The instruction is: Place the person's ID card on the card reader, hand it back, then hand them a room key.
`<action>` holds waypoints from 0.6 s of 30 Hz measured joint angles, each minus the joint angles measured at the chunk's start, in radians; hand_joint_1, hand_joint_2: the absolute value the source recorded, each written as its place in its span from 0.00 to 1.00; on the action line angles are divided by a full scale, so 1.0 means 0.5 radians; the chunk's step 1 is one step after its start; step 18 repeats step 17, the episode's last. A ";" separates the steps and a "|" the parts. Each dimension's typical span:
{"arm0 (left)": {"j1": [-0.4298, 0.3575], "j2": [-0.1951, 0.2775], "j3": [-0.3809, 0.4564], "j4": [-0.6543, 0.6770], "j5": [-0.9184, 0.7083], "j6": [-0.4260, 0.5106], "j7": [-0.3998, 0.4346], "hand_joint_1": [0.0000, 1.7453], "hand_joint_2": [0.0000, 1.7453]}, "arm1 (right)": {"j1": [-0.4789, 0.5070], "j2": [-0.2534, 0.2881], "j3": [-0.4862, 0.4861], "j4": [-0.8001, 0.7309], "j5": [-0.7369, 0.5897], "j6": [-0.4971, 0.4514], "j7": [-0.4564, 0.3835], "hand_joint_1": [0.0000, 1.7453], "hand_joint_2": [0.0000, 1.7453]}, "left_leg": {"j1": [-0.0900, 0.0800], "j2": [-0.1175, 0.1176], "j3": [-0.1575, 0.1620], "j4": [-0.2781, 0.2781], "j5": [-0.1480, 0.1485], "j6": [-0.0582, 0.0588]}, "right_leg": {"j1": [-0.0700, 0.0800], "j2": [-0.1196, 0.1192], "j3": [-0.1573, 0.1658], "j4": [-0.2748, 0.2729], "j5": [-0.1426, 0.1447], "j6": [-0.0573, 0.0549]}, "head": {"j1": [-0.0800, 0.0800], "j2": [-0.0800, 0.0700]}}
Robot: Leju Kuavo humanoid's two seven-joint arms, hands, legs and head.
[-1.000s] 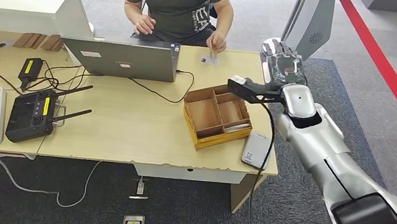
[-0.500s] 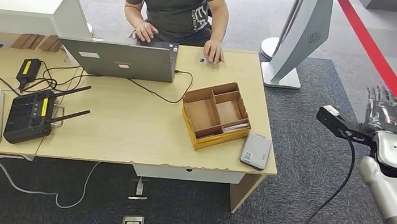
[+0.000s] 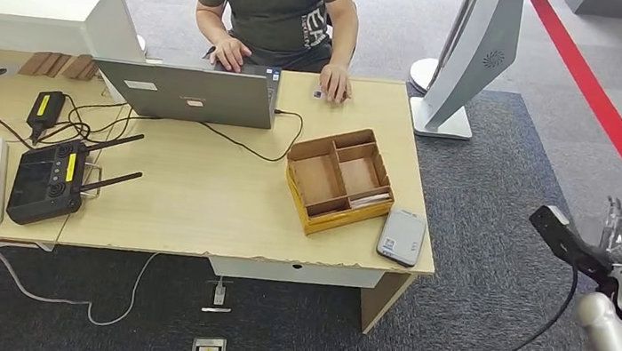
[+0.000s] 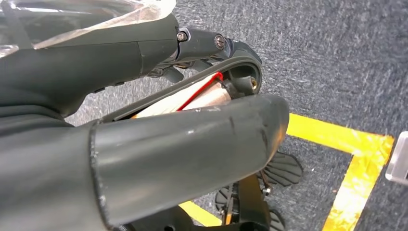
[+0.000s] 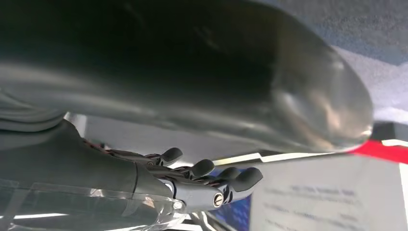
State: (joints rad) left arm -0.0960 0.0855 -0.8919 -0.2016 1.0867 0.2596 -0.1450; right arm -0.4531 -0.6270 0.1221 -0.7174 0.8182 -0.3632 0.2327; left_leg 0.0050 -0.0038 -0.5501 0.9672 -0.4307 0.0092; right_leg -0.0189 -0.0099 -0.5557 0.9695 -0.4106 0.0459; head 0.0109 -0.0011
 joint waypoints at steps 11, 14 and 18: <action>0.000 -0.007 0.043 0.000 0.113 0.056 0.022 0.00 0.00 | 0.309 0.233 -0.180 0.529 -0.411 -0.326 -0.081 0.00 0.00 | 0.001 -0.002 0.000 -0.001 -0.002 0.000 | 0.000 -0.003 0.000 0.000 -0.005 0.000 | 0.000 0.000; 0.001 -0.008 0.057 0.000 0.129 0.066 0.043 0.00 0.00 | 0.423 0.306 -0.222 0.635 -0.470 -0.389 -0.032 0.00 0.00 | 0.001 -0.002 0.000 -0.001 -0.003 -0.001 | 0.000 -0.002 0.000 0.000 -0.006 -0.002 | -0.001 0.000; 0.002 -0.008 0.065 0.000 0.128 0.068 0.033 0.00 0.00 | 0.509 0.370 -0.256 0.703 -0.519 -0.392 -0.032 0.00 0.00 | 0.002 -0.001 0.001 -0.002 -0.005 -0.003 | 0.001 -0.002 0.000 0.000 -0.007 -0.003 | -0.001 0.000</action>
